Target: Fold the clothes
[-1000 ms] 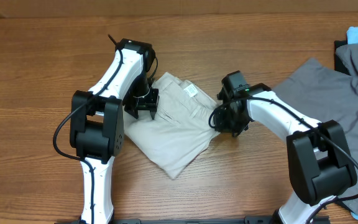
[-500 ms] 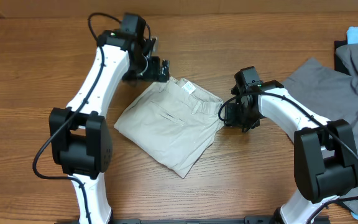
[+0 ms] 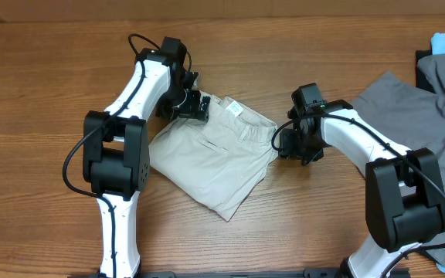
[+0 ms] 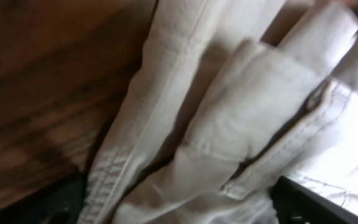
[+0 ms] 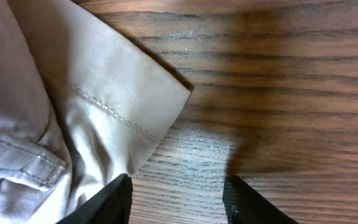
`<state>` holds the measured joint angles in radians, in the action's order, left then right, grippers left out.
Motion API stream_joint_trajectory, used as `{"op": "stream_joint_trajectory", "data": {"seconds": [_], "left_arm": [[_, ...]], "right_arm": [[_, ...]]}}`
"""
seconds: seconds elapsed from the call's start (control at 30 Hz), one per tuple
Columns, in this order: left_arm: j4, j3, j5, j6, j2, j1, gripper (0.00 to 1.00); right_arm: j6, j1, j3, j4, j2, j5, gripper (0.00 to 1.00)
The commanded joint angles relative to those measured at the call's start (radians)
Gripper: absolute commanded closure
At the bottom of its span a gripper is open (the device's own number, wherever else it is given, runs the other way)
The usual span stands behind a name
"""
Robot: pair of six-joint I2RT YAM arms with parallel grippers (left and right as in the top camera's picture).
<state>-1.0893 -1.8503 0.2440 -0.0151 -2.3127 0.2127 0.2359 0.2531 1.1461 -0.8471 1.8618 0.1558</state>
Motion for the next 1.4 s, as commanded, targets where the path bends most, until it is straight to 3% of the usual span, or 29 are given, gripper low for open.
{"op": "stream_joint_trajectory", "data": {"seconds": [0.0,0.1,0.17,0.2,0.23,0.33,0.6,0.8,0.97,1.13,1.37], "left_arm": [[-0.027,0.003,0.023,0.029,-0.055,0.026,0.21],[-0.052,0.003,0.023,0.054,-0.055,0.051,0.5],[-0.067,0.003,0.023,0.081,-0.055,0.063,0.75],[-0.079,0.003,0.023,0.084,-0.054,0.065,0.94],[-0.086,0.002,0.023,0.083,-0.054,0.065,0.96],[-0.101,0.001,0.023,0.04,-0.046,0.035,0.96],[-0.07,-0.005,0.031,-0.18,-0.028,-0.282,0.96],[0.007,-0.005,0.196,-0.358,-0.028,-0.654,0.96],[0.019,-0.005,0.232,-0.486,-0.028,-0.815,0.96],[0.019,-0.005,0.252,-0.471,-0.024,-0.945,0.96],[-0.022,-0.005,0.111,-0.399,0.051,-1.004,0.96]], "right_arm": [[0.004,-0.001,0.027,0.004,0.003,-0.006,0.49],[0.004,-0.001,0.027,0.003,0.003,-0.006,0.48],[0.004,-0.001,0.027,0.003,0.003,-0.006,0.48],[0.004,-0.001,0.027,0.0,0.003,-0.006,0.48],[0.004,-0.001,0.027,0.0,0.003,-0.006,0.48],[0.003,-0.006,0.03,-0.024,0.003,-0.011,0.36],[0.004,-0.122,0.119,-0.174,0.003,-0.024,0.36],[0.004,-0.147,0.121,-0.18,0.003,-0.024,0.35],[0.004,-0.147,0.121,-0.18,0.003,-0.024,0.35],[0.004,-0.147,0.121,-0.181,0.003,-0.024,0.35],[0.004,-0.147,0.121,-0.18,0.003,-0.024,0.35]]}}
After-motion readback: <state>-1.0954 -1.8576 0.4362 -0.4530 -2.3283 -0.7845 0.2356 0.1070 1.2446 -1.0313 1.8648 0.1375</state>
